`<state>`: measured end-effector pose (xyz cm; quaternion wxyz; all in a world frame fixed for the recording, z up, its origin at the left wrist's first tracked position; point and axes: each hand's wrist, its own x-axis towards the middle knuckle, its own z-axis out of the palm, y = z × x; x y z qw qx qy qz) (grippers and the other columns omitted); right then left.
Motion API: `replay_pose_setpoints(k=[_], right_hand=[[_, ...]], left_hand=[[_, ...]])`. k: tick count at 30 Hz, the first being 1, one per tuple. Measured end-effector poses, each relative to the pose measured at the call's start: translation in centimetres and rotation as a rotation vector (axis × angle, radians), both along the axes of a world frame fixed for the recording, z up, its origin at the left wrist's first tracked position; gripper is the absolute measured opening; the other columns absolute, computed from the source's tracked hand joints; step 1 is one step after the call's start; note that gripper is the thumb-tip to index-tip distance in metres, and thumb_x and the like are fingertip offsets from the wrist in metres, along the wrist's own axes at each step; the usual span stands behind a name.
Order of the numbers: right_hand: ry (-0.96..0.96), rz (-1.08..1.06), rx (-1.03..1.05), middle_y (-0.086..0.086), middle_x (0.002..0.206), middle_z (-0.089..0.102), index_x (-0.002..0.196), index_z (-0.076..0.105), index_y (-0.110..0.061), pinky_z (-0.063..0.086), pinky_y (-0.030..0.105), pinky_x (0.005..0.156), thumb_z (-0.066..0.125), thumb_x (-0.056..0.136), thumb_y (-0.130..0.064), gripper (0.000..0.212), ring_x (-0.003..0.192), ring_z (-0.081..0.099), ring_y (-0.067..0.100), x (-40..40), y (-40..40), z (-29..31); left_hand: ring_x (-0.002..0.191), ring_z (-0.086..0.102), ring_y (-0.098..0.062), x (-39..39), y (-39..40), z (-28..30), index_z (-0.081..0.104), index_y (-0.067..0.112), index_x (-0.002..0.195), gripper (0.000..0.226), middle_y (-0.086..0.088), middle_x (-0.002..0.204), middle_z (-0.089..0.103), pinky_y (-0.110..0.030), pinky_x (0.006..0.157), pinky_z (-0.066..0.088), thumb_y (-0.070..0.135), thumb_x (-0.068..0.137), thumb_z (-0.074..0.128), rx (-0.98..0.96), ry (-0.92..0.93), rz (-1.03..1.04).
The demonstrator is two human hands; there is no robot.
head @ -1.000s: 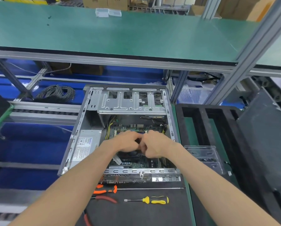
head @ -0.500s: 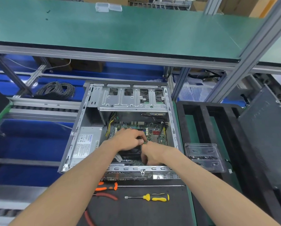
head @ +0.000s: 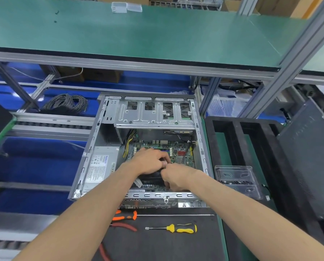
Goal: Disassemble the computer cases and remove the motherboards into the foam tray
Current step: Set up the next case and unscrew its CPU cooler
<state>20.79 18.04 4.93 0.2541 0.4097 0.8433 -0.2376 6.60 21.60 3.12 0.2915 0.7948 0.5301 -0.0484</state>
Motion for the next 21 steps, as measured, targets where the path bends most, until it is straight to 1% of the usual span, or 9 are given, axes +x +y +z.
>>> replay_pose_setpoints(k=[3,6,9,12,15,17,19,21], right_hand=[[0.019,-0.004,-0.003,0.016,0.123,0.062,0.110,0.071,0.000,0.056,0.048,0.086,0.060,0.089,0.002,0.023,0.098,0.065,0.038,-0.1,0.0,-0.1],[0.030,-0.026,-0.021,0.022,0.116,0.064,0.110,0.069,0.003,0.055,0.048,0.087,0.060,0.088,0.003,0.023,0.098,0.064,0.039,-0.1,-0.1,-0.1],[0.043,-0.039,-0.024,0.022,0.111,0.067,0.107,0.071,0.004,0.055,0.049,0.087,0.060,0.088,0.002,0.022,0.096,0.064,0.039,0.1,-0.1,-0.3],[0.038,-0.036,-0.032,0.021,0.106,0.068,0.107,0.070,0.003,0.056,0.048,0.083,0.059,0.089,0.001,0.021,0.091,0.065,0.038,-0.2,0.0,-0.3],[0.020,0.007,-0.016,0.021,0.098,0.065,0.105,0.067,0.002,0.057,0.045,0.077,0.059,0.091,-0.002,0.017,0.081,0.061,0.035,-0.7,-0.2,-0.1],[0.003,0.031,-0.002,0.020,0.093,0.063,0.104,0.067,0.003,0.056,0.044,0.075,0.058,0.093,-0.003,0.015,0.076,0.057,0.033,-0.9,-0.2,0.0],[-0.003,0.056,0.009,0.018,0.088,0.059,0.103,0.065,0.003,0.055,0.044,0.073,0.056,0.093,-0.001,0.014,0.072,0.054,0.031,-0.8,-0.2,0.2],[-0.004,0.093,0.024,0.011,0.075,0.050,0.094,0.060,-0.001,0.049,0.040,0.065,0.052,0.092,0.003,0.009,0.064,0.048,0.026,-1.0,-0.3,0.4]], left_hand=[[0.116,0.051,-0.018,0.0,0.0,-0.1,0.060,0.048,0.111,0.021,0.013,0.107,0.066,-0.045,0.107,0.024,0.037,0.096,0.051,-0.005,0.000,0.009],[0.122,0.049,-0.019,0.0,0.0,-0.2,0.061,0.047,0.111,0.020,0.012,0.111,0.066,-0.046,0.108,0.024,0.037,0.096,0.050,-0.008,0.007,0.006],[0.125,0.046,-0.020,0.2,0.0,-0.1,0.060,0.047,0.112,0.022,0.010,0.118,0.066,-0.046,0.106,0.024,0.036,0.096,0.049,-0.010,0.011,-0.002],[0.113,0.048,-0.018,0.2,0.0,0.1,0.061,0.047,0.110,0.022,0.010,0.107,0.065,-0.043,0.100,0.026,0.034,0.096,0.050,-0.023,0.000,0.005],[0.102,0.045,-0.014,0.0,-0.1,0.1,0.062,0.047,0.107,0.021,0.013,0.100,0.062,-0.043,0.101,0.025,0.032,0.099,0.050,-0.031,-0.032,0.019],[0.101,0.046,-0.013,-0.1,-0.1,0.2,0.062,0.047,0.105,0.019,0.013,0.102,0.065,-0.043,0.102,0.024,0.033,0.100,0.050,-0.040,-0.059,0.027],[0.103,0.048,-0.013,-0.1,-0.1,0.4,0.064,0.045,0.109,0.019,0.013,0.107,0.067,-0.043,0.103,0.023,0.034,0.101,0.050,-0.038,-0.067,0.027],[0.105,0.050,-0.014,-0.1,-0.1,0.5,0.064,0.043,0.111,0.019,0.012,0.109,0.068,-0.044,0.104,0.024,0.034,0.101,0.050,-0.033,-0.064,0.024]])
